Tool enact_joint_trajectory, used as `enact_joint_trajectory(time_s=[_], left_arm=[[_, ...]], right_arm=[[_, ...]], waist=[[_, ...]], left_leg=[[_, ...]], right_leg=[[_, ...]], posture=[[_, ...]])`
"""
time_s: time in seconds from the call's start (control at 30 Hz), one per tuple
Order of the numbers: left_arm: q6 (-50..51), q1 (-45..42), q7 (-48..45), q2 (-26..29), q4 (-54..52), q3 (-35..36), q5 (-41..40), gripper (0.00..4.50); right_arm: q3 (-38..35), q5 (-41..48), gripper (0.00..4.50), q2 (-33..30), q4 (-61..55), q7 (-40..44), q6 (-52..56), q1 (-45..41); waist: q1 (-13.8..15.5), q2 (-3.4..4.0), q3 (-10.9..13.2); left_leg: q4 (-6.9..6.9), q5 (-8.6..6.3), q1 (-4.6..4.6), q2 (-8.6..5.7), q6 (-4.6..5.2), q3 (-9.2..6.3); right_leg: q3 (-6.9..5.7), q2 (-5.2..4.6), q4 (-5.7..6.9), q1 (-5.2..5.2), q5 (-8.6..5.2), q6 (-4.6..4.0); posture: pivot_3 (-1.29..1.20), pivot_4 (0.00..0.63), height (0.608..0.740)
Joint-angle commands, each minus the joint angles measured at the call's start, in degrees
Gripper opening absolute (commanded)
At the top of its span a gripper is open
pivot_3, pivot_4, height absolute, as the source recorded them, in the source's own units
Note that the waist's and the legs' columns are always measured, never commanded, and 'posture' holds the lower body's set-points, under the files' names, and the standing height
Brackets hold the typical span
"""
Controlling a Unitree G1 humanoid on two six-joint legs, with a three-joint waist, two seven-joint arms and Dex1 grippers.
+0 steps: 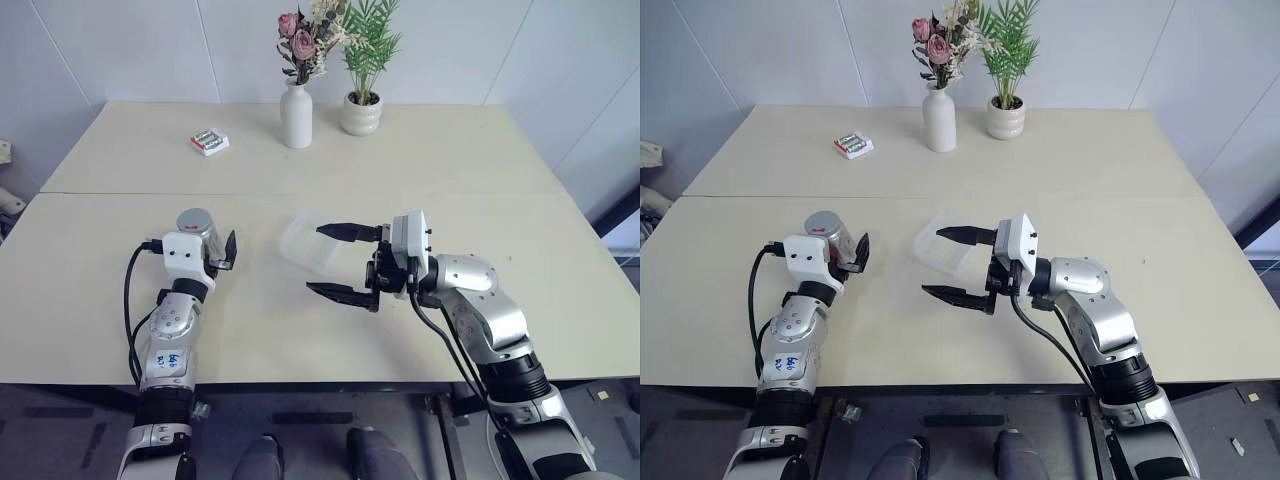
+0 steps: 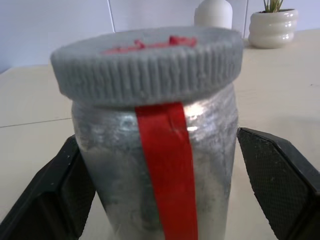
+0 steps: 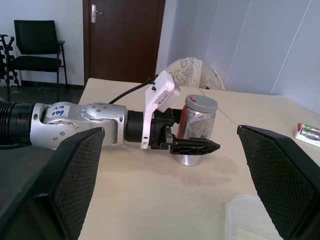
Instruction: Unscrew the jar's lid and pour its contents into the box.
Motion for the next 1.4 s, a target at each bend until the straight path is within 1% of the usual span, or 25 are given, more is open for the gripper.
enact_joint_trajectory(time_s=[0.03, 0.13, 0.27, 0.37, 0.53, 0.67, 0.7, 0.77, 0.93, 1.1, 1.27, 1.4], left_arm=[[-0.26, 0.03, 0.93, 0.68, -1.63, 0.19, 0.45, 3.01], [0.43, 1.19, 0.67, 0.85, -3.11, 0.06, 0.34, 2.10], [1.43, 2.47, 0.18, 1.19, -5.19, 0.03, 0.11, 2.09], [0.73, 2.42, -2.89, 1.57, -6.79, -0.01, -2.19, 2.09], [0.38, 1.24, -14.82, 2.84, -9.73, -1.32, -9.54, 2.09], [7.38, 1.33, -33.48, 7.56, -15.81, -5.25, -20.34, 2.09], [9.33, 1.35, -36.79, 8.87, -16.82, -6.04, -22.07, 2.09], [11.57, 1.10, -40.50, 11.00, -17.68, -7.09, -23.21, 2.09], [15.22, -1.08, -45.86, 14.02, -17.55, -8.69, -23.81, 2.09], [16.59, -4.21, -46.48, 13.79, -16.06, -9.95, -22.09, 2.09], [18.46, -5.55, -47.84, 13.53, -15.21, -11.73, -21.62, 2.09], [18.88, -6.18, -48.01, 12.99, -14.46, -12.53, -21.16, 2.09]], right_arm=[[-1.00, 0.38, 4.50, -0.28, -2.67, -0.40, -0.60, 0.11], [-1.04, 0.39, 4.50, -0.30, -2.74, -0.59, -0.60, 0.22], [-1.06, 0.44, 4.50, -0.30, -3.03, -0.84, -0.46, 0.49], [-0.95, 0.37, 4.50, -0.17, -3.56, -1.52, 0.00, 1.01], [-1.82, 2.58, 4.50, 0.60, -6.59, -5.60, 4.92, 0.70], [-2.09, 4.28, 4.50, 1.60, -10.62, -11.36, 11.71, -1.95], [-1.74, 4.25, 4.50, 1.78, -11.59, -12.50, 13.15, -2.49], [-0.89, 3.88, 4.50, 2.16, -13.24, -14.48, 15.43, -3.37], [0.56, 3.21, 4.50, 3.69, -15.70, -19.52, 21.05, -5.85], [1.30, 2.71, 4.50, 3.52, -16.93, -22.29, 25.70, -6.21], [3.39, 1.69, 4.50, 5.80, -16.75, -26.71, 30.60, -7.80], [4.69, -0.28, 4.50, 7.05, -15.68, -28.57, 31.48, -8.64]], waist=[[0.02, 0.00, 0.00], [-0.04, 0.00, 0.00], [-0.04, 0.00, 0.00], [-0.01, 0.00, 0.00], [0.02, 0.00, 0.00], [-0.18, 0.01, 0.00], [-0.20, 0.01, 0.00], [-0.23, 0.01, 0.00], [-0.27, 0.01, 0.01], [-0.08, 0.01, 0.01], [-0.41, 0.02, 0.00], [-0.46, 0.02, 0.00]], left_leg=[[0.00, 0.00, 0.00, 0.00, 0.00, 0.00], [0.00, 0.00, 0.00, 0.00, 0.00, 0.00], [-0.01, 0.00, 0.00, 0.01, 0.00, 0.00], [-0.01, 0.00, 0.00, 0.00, 0.00, 0.00], [-0.01, 0.00, -0.02, 0.01, 0.00, 0.00], [-0.02, 0.00, -0.04, 0.02, -0.01, 0.00], [-0.04, 0.00, -0.04, 0.03, -0.01, 0.00], [-0.08, 0.00, -0.03, 0.04, -0.01, 0.00], [-0.12, -0.01, -0.05, 0.06, -0.01, 0.00], [-0.12, -0.01, -0.12, 0.05, -0.01, -0.03], [-0.13, -0.02, -0.24, 0.05, 0.00, -0.02], [-0.01, 0.05, -0.84, 0.06, -0.05, -0.06]], right_leg=[[0.00, 0.00, 0.00, 0.00, 0.00, 0.00], [0.00, 0.00, 0.00, 0.00, 0.00, 0.00], [0.00, 0.00, 0.00, 0.00, 0.00, 0.00], [0.00, 0.00, 0.00, 0.00, 0.00, 0.00], [0.00, 0.00, -0.01, 0.00, 0.00, -0.01], [0.00, 0.00, 0.00, -0.02, -0.02, -0.05], [0.00, 0.00, 0.00, -0.04, -0.03, -0.06], [0.00, 0.00, -0.02, -0.04, -0.06, -0.11], [-0.01, 0.00, -0.03, -0.11, -0.09, -0.16], [-0.03, -0.01, -0.07, -0.15, -0.09, -0.16], [-0.01, -0.01, -0.04, -0.30, -0.09, -0.15], [-0.01, 0.02, 0.33, -1.05, -0.08, -0.15]], posture=[[0.00, 0.150, 0.740], [0.00, 0.150, 0.740], [0.00, 0.150, 0.740], [0.00, 0.150, 0.740], [0.00, 0.150, 0.740], [0.00, 0.150, 0.740], [0.00, 0.150, 0.740], [0.00, 0.150, 0.740], [0.00, 0.150, 0.740], [0.00, 0.150, 0.740], [0.00, 0.150, 0.740], [0.00, 0.150, 0.740]])
